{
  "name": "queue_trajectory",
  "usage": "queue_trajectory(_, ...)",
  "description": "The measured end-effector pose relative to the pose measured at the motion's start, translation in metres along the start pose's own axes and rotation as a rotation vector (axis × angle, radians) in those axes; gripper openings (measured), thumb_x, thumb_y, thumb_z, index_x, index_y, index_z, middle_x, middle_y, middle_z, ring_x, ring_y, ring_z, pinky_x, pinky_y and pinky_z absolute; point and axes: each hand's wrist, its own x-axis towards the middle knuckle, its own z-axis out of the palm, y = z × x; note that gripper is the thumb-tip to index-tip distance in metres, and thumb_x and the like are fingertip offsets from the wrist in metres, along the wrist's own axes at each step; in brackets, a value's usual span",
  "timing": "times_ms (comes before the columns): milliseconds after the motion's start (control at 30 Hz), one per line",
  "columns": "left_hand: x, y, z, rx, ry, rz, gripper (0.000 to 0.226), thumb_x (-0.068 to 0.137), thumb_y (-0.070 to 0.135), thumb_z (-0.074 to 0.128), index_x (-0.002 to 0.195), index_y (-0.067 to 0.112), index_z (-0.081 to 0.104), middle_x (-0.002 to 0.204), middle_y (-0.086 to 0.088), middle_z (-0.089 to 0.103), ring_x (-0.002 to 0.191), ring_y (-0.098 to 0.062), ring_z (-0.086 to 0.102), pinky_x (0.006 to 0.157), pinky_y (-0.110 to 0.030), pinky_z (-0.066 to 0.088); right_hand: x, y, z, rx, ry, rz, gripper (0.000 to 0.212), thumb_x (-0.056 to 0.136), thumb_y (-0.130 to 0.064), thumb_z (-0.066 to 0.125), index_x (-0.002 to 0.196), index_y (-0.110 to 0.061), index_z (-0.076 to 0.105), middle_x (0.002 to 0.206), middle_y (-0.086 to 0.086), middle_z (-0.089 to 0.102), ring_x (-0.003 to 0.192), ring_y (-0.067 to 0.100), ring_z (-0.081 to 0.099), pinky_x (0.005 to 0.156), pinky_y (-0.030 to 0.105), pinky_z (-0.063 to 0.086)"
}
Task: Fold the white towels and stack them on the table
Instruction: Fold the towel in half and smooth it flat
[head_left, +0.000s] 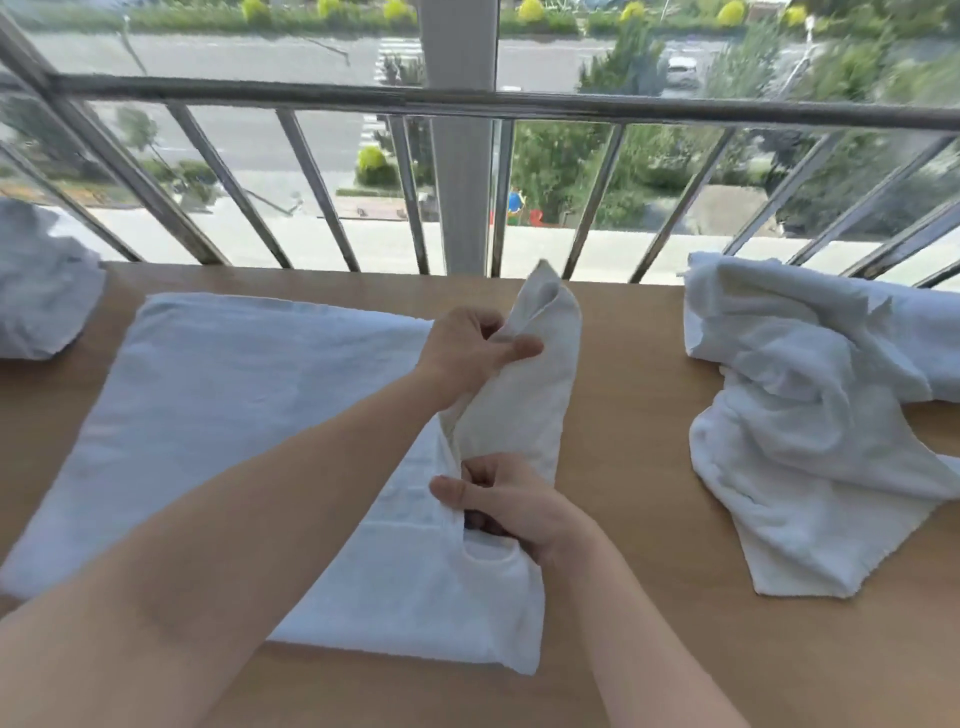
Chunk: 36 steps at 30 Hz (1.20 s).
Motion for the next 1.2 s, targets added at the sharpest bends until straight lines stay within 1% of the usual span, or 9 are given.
queue_trajectory(200,-0.046,-0.033,-0.127,-0.211,0.011,0.063,0.063,0.066,0.048,0.086,0.085,-0.009,0.064,0.076,-0.013,0.062,0.070,-0.017,0.055,0.067,-0.037,0.044,0.039,-0.024,0.095,-0.152,-0.054,0.012,0.042,0.087,-0.032,0.079,0.062,-0.018,0.048,0.053,-0.008,0.049,0.046,0.005,0.046,0.048,0.016,0.038)
queue_trajectory(367,-0.074,-0.059,-0.222,-0.341,-0.017,0.148,0.032,0.077,0.032,0.084,0.093,0.006,0.075,0.101,-0.019,0.074,0.092,-0.031,0.072,0.090,-0.061,0.055,0.070,-0.055,0.176,-0.307,-0.166,0.014,0.041,0.084,-0.034,0.079,0.069,-0.011,0.049,0.058,0.001,0.043,0.051,0.013,0.036,0.049,0.026,0.025)
queue_trajectory(433,-0.080,-0.068,-0.256,-0.387,-0.054,0.207,0.029,0.079,0.029,0.083,0.095,0.007,0.074,0.102,-0.016,0.075,0.097,-0.036,0.072,0.089,-0.057,0.057,0.083,-0.072,0.205,-0.450,-0.206,0.007,0.047,0.081,-0.037,0.081,0.062,-0.012,0.045,0.054,0.001,0.043,0.048,0.014,0.035,0.045,0.025,0.025)
queue_trajectory(600,-0.084,-0.091,-0.341,-0.517,-0.053,0.291,0.026,0.083,0.027,0.082,0.096,0.008,0.070,0.094,-0.003,0.073,0.084,-0.016,0.070,0.071,-0.028,0.057,0.121,-0.107,0.270,-0.513,-0.297,0.038,0.044,0.079,-0.039,0.081,0.063,-0.012,0.050,0.054,-0.001,0.043,0.047,0.012,0.034,0.043,0.022,0.025)
queue_trajectory(700,-0.075,-0.116,-0.377,-0.550,-0.003,0.265,0.016,0.082,0.022,0.081,0.097,0.019,0.077,0.097,-0.001,0.076,0.085,-0.014,0.072,0.071,-0.026,0.057,0.159,-0.105,0.306,-0.492,-0.221,0.055,0.045,0.080,-0.038,0.082,0.061,-0.015,0.048,0.054,-0.001,0.044,0.047,0.013,0.035,0.044,0.023,0.028)
queue_trajectory(900,-0.034,-0.199,-0.401,-0.451,0.112,0.058,0.033,0.095,0.006,0.067,0.128,0.002,0.065,0.111,-0.016,0.072,0.087,-0.017,0.072,0.081,-0.033,0.061,0.226,-0.056,0.364,-0.312,0.090,0.101,0.053,0.081,-0.044,0.081,0.051,-0.022,0.042,0.051,0.001,0.042,0.044,0.015,0.038,0.046,0.026,0.033)
queue_trajectory(1000,-0.021,-0.233,-0.396,-0.258,0.171,-0.028,0.025,0.094,0.014,0.070,0.119,0.020,0.070,0.115,-0.010,0.072,0.105,-0.029,0.070,0.094,-0.048,0.056,0.244,-0.036,0.383,-0.399,0.270,0.114,0.055,0.085,-0.053,0.073,0.052,-0.021,0.041,0.054,0.005,0.046,0.051,0.020,0.046,0.057,0.034,0.038)
queue_trajectory(1100,-0.017,-0.255,-0.397,-0.125,0.218,-0.110,0.048,0.089,0.025,0.076,0.134,0.020,0.062,0.126,-0.001,0.067,0.116,-0.022,0.063,0.097,-0.042,0.053,0.250,-0.032,0.398,-0.619,0.299,0.075,0.051,0.092,-0.052,0.062,0.062,-0.012,0.053,0.062,0.009,0.060,0.059,0.025,0.058,0.063,0.041,0.049)
queue_trajectory(1200,-0.025,-0.264,-0.397,-0.125,0.304,-0.098,0.057,0.081,0.036,0.083,0.129,0.023,0.054,0.120,0.009,0.061,0.110,-0.013,0.061,0.089,-0.031,0.051,0.246,-0.035,0.397,-0.709,0.235,0.024,0.032,0.094,-0.046,0.059,0.077,-0.019,0.062,0.080,0.004,0.070,0.078,0.023,0.066,0.075,0.041,0.053)
